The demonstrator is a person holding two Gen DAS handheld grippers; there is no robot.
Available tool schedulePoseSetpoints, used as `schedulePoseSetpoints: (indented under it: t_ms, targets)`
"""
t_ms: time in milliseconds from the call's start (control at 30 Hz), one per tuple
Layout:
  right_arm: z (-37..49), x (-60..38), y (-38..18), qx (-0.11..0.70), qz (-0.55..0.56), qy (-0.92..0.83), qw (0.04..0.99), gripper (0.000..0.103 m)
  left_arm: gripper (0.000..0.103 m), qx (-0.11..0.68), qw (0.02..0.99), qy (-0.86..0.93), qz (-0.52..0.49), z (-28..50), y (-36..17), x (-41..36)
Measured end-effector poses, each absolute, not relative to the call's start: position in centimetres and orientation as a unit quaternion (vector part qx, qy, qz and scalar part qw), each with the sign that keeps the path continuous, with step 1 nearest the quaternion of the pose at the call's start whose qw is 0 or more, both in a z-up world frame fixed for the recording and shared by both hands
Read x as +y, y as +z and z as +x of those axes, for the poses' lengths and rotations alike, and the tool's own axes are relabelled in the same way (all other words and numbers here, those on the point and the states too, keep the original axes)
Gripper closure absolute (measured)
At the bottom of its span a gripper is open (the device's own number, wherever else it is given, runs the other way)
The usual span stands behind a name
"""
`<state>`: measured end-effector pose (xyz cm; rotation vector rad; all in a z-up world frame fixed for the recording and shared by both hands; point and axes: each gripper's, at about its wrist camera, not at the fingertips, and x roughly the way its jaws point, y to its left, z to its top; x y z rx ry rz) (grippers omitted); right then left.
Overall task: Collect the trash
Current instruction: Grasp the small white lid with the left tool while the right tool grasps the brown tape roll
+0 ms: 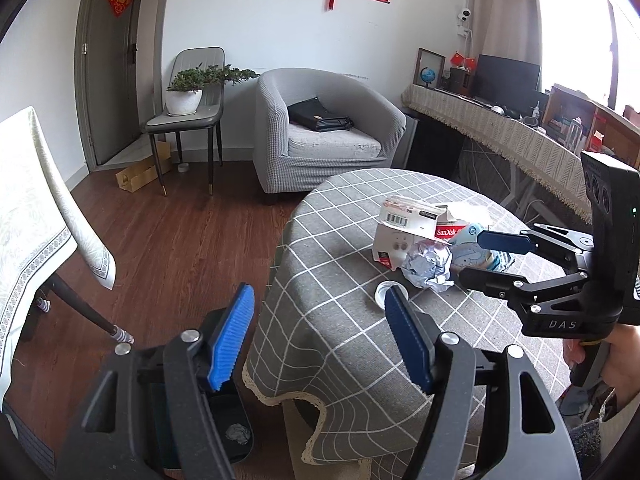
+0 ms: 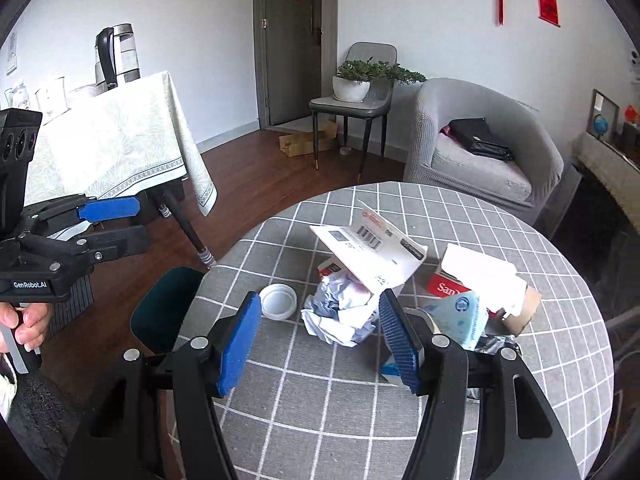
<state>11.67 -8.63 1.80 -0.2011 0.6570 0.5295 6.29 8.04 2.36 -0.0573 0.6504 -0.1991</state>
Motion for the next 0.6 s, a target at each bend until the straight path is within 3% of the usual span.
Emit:
schedulePoseSetpoints:
  t_ms: [600]
  targets:
    - [12.3,-12.7,1.0,0.325,-0.126,0.246,0.904,0.041,0.041,0.378,0.917,-0.126,0.024,11.4,-2.6,0.4]
